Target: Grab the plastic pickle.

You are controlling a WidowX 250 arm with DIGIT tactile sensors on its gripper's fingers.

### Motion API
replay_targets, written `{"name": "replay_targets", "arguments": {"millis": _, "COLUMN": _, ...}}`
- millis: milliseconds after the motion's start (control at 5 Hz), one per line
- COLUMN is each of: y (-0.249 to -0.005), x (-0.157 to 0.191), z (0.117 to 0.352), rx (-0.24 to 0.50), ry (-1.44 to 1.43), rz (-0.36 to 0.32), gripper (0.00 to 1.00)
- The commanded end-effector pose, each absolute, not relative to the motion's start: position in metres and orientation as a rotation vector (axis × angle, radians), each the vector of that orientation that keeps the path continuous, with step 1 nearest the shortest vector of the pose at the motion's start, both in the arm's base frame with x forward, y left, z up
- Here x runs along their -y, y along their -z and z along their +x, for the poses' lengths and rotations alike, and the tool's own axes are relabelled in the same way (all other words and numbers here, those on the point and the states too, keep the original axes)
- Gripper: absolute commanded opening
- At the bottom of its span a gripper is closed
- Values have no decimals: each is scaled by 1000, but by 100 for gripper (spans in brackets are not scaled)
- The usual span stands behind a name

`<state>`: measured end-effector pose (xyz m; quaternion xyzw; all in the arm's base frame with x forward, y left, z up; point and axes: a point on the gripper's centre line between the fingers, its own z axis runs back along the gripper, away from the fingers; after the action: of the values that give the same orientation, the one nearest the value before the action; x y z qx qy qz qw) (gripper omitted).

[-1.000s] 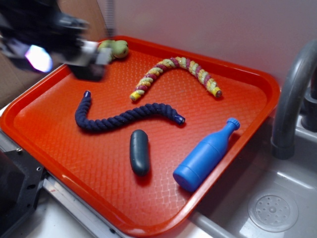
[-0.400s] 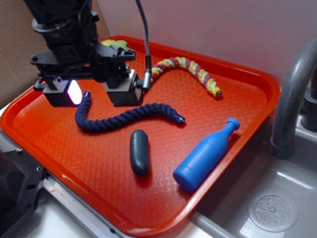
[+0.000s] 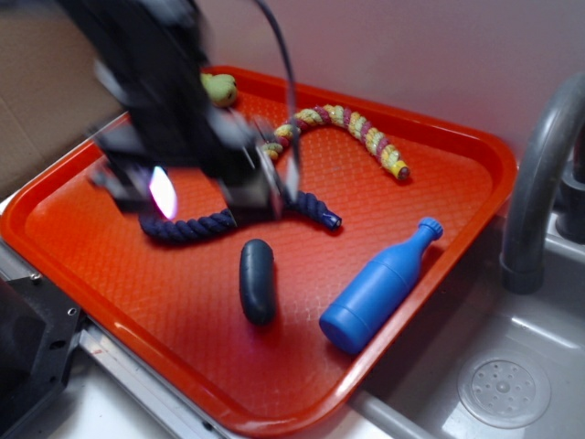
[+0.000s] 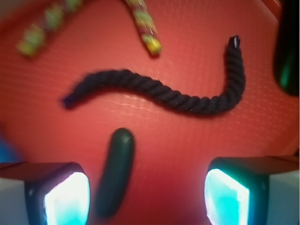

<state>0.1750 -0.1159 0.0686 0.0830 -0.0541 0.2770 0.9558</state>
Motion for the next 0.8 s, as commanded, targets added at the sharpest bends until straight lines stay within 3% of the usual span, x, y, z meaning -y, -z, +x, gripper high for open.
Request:
{"name": "replay_targets", "arguments": {"millis": 0, "y": -33, "x": 114, "z": 176, "rx": 142, "ry": -571, "rz": -47, "gripper": 100}}
{"name": "replay_targets", "arguments": {"millis": 200, "y": -23, "x": 121, "z": 180, "rx": 113, "ry": -558, "rz": -58, "gripper": 100}}
{"name": "replay_targets", "arguments": {"millis": 400, "y": -23, "x": 125, "z": 181, "rx": 88, "ry": -565, "rz": -44, "gripper": 0}}
{"name": "replay_targets", "arguments": {"millis": 600, "y": -44, "x": 120, "z": 181, "rx": 132, "ry": -451, "rz": -37, "gripper": 0}}
